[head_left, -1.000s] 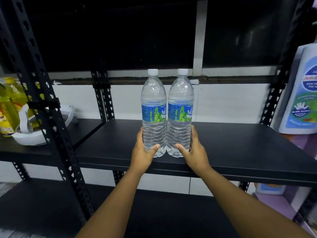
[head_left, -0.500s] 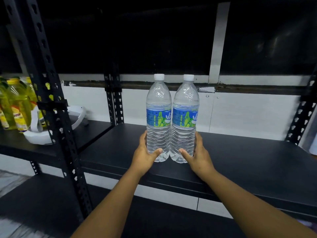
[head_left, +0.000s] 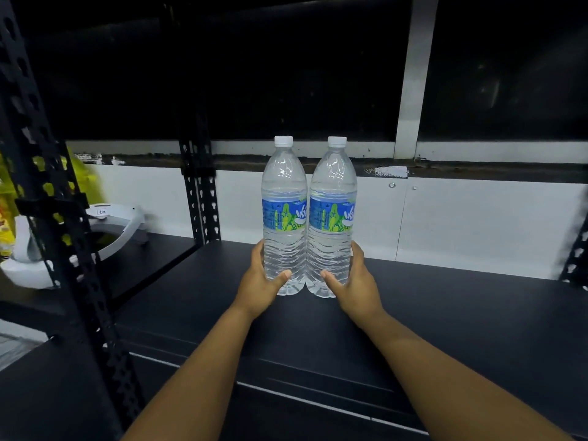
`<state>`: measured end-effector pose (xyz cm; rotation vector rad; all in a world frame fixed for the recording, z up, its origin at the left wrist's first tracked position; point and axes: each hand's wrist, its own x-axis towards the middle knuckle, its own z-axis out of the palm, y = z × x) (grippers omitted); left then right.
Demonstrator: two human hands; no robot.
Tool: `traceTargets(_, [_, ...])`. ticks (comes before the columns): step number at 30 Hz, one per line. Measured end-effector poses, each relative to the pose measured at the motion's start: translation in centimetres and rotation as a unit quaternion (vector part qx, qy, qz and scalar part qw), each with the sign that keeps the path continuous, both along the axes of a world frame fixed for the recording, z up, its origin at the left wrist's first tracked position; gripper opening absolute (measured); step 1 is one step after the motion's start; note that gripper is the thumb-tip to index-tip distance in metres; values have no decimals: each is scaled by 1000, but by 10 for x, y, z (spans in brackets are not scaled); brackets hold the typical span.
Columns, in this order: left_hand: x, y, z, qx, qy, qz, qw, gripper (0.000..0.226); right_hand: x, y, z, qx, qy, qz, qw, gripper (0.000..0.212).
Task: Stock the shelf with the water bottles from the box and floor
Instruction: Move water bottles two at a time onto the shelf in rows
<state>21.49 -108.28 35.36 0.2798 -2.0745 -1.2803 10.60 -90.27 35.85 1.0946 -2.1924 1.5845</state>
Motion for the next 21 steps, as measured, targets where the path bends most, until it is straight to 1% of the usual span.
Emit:
traceTargets(4, [-14,-14,1,-3,5,-7,1000,78,-17,-14,0,11,1,-6,1000,75])
traceTargets(10, [-35,-35,3,-1,-6,-4,1000,81,-38,-34,0,18,3,-7,1000,74])
traceTargets(21, [-67,-60,11,7,-17,-5,1000,80,-66,-69,-1,29,-15,-25,999,79])
